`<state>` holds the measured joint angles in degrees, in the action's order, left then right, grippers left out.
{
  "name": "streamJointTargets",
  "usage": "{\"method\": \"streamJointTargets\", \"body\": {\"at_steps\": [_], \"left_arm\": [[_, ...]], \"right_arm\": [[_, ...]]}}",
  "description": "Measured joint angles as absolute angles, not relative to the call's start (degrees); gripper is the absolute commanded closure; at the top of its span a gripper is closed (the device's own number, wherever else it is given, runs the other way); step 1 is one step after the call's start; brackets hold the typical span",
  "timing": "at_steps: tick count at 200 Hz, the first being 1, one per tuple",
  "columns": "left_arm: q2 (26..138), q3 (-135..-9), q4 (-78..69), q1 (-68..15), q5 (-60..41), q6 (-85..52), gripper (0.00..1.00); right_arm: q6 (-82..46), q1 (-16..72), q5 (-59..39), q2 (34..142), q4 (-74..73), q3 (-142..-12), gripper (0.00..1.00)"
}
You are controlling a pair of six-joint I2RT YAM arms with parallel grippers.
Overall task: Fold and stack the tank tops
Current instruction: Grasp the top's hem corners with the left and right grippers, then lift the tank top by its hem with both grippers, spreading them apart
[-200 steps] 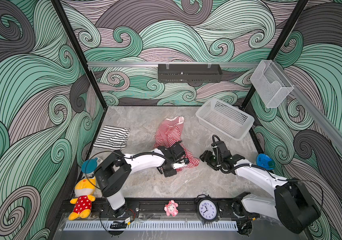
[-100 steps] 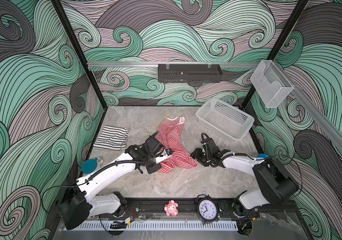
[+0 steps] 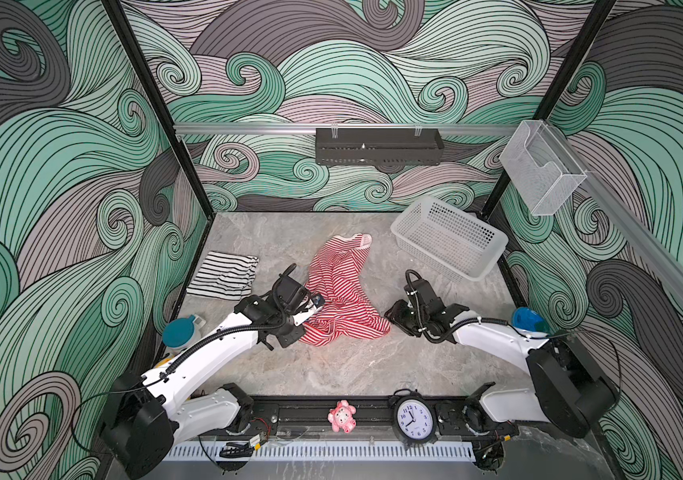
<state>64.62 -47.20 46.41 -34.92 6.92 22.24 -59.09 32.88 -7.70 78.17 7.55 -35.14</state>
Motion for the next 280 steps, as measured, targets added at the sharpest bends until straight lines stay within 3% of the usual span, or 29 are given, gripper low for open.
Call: {"method": "streamJointTargets", "body": {"at_steps": [139,175,193,214,280], "left_arm": [[61.9,-45.6,45.4,-31.9,6.9,21.2,1.0],[61.6,-45.6,45.4,-31.5,6.9,21.2,1.0],[61.6,-45.6,45.3,-31.4,7.0,21.2,1.0],[61.6,-45.6,45.2,-31.2,7.1,21.2,1.0],[61.7,-47.0,44.1,-29.6,10.5,22.2,1.0]], "right_arm": [[-63.4,33.2,-5.0,83.2,-0.1,-32.1,0.62],[-63.7,33.7,-5.3,83.8,-0.2,-32.3,0.83],[-63.7,34.2,-5.7,83.8,0.1,-32.4,0.86],[-63.5,34.7,-6.0,83.7,0.7,-32.7,1.0],[-62.5,34.9,-5.5,76.0,6.6,-35.2,1.0]]}}
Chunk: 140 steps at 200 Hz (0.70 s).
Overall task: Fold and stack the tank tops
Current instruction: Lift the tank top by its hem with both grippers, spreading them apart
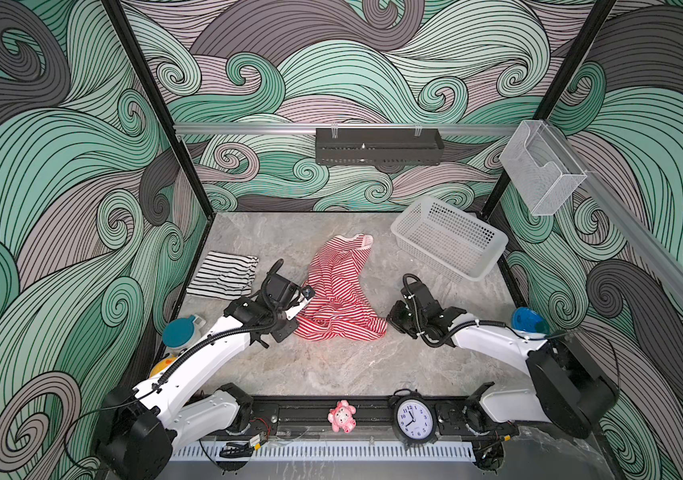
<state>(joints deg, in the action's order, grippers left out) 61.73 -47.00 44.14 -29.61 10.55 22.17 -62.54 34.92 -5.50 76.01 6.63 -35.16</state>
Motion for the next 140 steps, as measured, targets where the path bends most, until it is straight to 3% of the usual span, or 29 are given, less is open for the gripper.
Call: {"method": "streamJointTargets", "body": {"at_steps": [75,112,140], "left_arm": [[62.5,-72.8,46.1,-19.3,12.4,24.5,1.0],[64.1,-86.3,47.7,-18.4,12.1,25.1,1.0],[65.0,-89.4,47.6,-18.4,10.8,25.3,1.0]], "right_arm": [[-54.0,34.9,3.3,54.7,29.1,-54.2,1.0],[-49.0,35.5,5.5,51.9,36.6,-65.1,1.0],[-45.9,36.1,7.4,53.2,40.0,-71.9,1.0]]}}
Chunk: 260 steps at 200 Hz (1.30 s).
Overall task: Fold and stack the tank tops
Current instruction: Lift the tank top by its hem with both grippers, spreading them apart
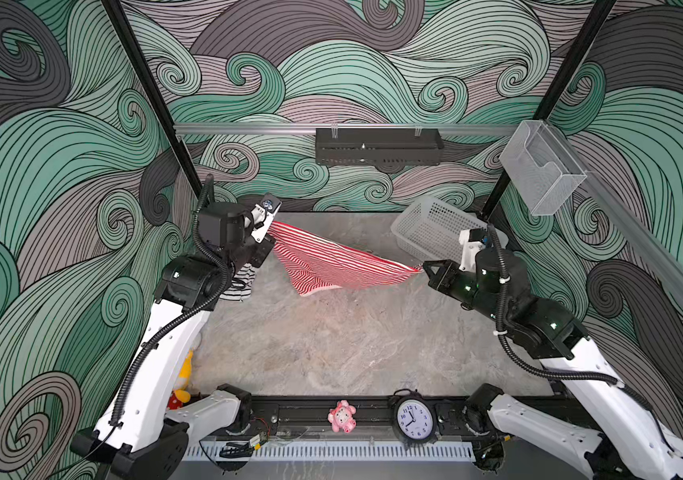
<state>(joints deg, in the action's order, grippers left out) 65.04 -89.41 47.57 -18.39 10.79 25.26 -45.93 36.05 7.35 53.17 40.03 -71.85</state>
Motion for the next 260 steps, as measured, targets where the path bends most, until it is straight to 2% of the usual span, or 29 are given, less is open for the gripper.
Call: {"method": "streamJointTargets", "body": {"at_steps": [37,96,170,218,260], "left_arm": [[65.0,-81.3,47.0,-18.4,8.0,25.9,1.0],[63.4,-62.5,50.0,-18.4,2.4,29.1,1.0],[62.9,-48.8,54.6,-18.4,-4.8,38.8,1.0],[64.1,-47.7,55.7,-18.4,-5.5,40.8,1.0],[64.1,-54.4,52.2,-18.4,-1.1,37.6,1.0]], "right_arm": [[-44.9,35.5,7.4,57.1,40.9,-69.5,1.0],[-48.7,35.4,1.3,60.0,36.6,-48.6,1.0],[-50.6,36.7,-6.8,73.1,26.9,-41.5,1.0],[-51.7,38.4,-8.2,74.2,25.2,-39.4,1.0],[-50.5,38.4,-4.8,64.7,28.7,-43.7,1.0]]}}
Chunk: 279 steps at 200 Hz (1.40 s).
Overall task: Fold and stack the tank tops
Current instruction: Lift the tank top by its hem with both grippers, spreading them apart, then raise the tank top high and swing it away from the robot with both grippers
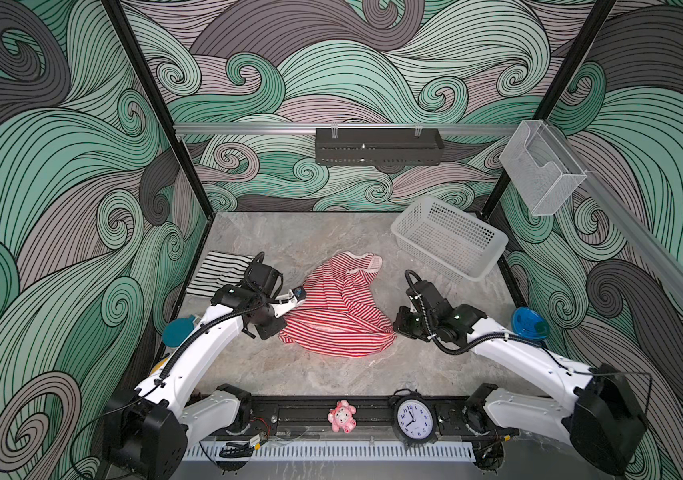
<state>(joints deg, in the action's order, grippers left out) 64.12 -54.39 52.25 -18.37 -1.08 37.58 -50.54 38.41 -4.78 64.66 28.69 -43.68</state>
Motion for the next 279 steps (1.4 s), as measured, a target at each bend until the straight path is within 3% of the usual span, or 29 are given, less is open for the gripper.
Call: {"method": "streamJointTargets", "body": {"at_steps": [55,179,229,279], "left_arm": [[65.7,-83.3,49.2,-18.4,1.1,31.1,1.0],[68.2,-128.8,58.6,-18.4,1.1,27.8,1.0],[67.0,-130.2,59.9,-18.4,1.9,28.0,1.0],[69.1,-106.7,49.5,-17.5,6.2,31.6,1.0]], "right_arm": [[-40.1,39.3,1.8,59.5,34.6,-72.0,1.0],[-18.5,39.7,0.9,53.9,45.3,-106.1,1.0],[-17.6,39.7,3.2,55.5,46.2,-108.9,1.0],[-20.0,34.4,7.5,68.4,49.8,-109.0,1.0]]}}
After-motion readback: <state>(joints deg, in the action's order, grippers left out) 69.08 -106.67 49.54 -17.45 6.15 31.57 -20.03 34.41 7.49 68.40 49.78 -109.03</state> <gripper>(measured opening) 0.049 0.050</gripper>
